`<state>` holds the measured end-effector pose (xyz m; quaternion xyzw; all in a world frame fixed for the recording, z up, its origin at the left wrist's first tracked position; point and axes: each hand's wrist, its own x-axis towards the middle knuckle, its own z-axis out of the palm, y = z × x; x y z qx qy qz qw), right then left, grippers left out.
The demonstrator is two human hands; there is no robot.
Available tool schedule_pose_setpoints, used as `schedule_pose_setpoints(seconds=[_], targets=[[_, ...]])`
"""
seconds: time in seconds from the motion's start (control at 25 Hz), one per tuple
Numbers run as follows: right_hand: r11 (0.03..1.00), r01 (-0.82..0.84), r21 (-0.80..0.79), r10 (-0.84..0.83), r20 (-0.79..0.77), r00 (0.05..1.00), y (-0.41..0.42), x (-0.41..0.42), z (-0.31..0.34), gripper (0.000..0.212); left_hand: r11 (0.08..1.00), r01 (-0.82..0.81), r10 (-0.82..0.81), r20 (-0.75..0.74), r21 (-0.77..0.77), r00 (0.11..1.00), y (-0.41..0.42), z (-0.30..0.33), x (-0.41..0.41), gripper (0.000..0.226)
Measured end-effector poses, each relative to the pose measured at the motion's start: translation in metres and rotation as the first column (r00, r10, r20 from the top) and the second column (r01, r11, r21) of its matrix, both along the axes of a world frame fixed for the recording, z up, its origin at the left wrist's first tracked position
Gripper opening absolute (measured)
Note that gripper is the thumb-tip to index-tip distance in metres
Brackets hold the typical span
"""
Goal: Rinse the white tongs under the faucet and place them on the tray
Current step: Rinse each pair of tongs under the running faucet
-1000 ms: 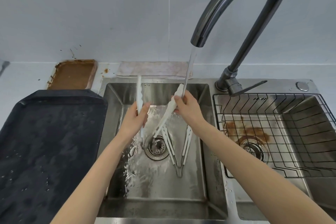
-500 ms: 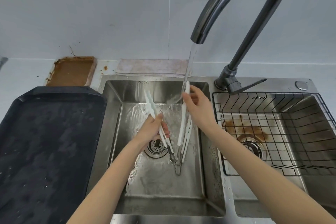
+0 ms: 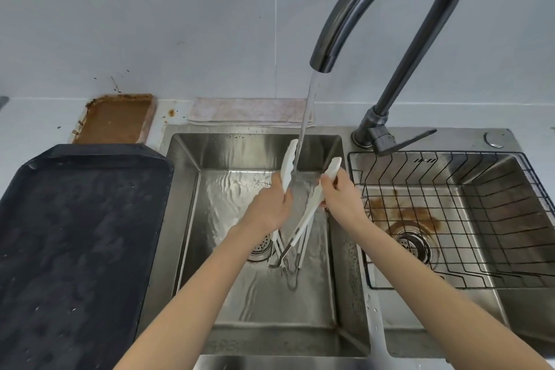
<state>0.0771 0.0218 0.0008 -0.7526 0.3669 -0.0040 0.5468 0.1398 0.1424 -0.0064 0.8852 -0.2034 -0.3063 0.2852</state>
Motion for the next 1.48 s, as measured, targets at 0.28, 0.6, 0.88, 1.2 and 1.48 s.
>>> schedule_pose_setpoints(seconds=[0.28,0.6,0.88,1.2,1.48], targets=[[0.99,-0.104,0.09,0.111,-0.072,0.991,0.005,-0.009,-0.019,0.077,0.877,-0.454,0.354,-0.428,-0.157,0.832,0.012,-0.021,-0.017,0.03],[0.987,-0.023,0.161,0.066,-0.263,0.963,0.01,-0.011,-0.066,0.059,0.814,-0.581,0.494,-0.519,-0.006,0.697,0.027,-0.074,-0.03,0.023],[0.961,0.123,0.247,-0.016,-0.396,0.918,0.012,-0.016,-0.099,0.048,0.824,-0.557,0.518,-0.539,0.105,0.664,0.032,-0.108,-0.038,0.014],[0.997,0.034,0.074,0.008,-0.508,0.861,0.021,-0.018,-0.135,0.038,0.817,-0.544,0.56,-0.49,0.19,0.668,0.03,-0.136,-0.039,0.027],[0.999,-0.025,-0.037,0.001,-0.536,0.844,0.019,-0.011,-0.151,0.044,0.826,-0.524,0.561,-0.404,0.209,0.723,0.023,-0.146,-0.037,0.034]])
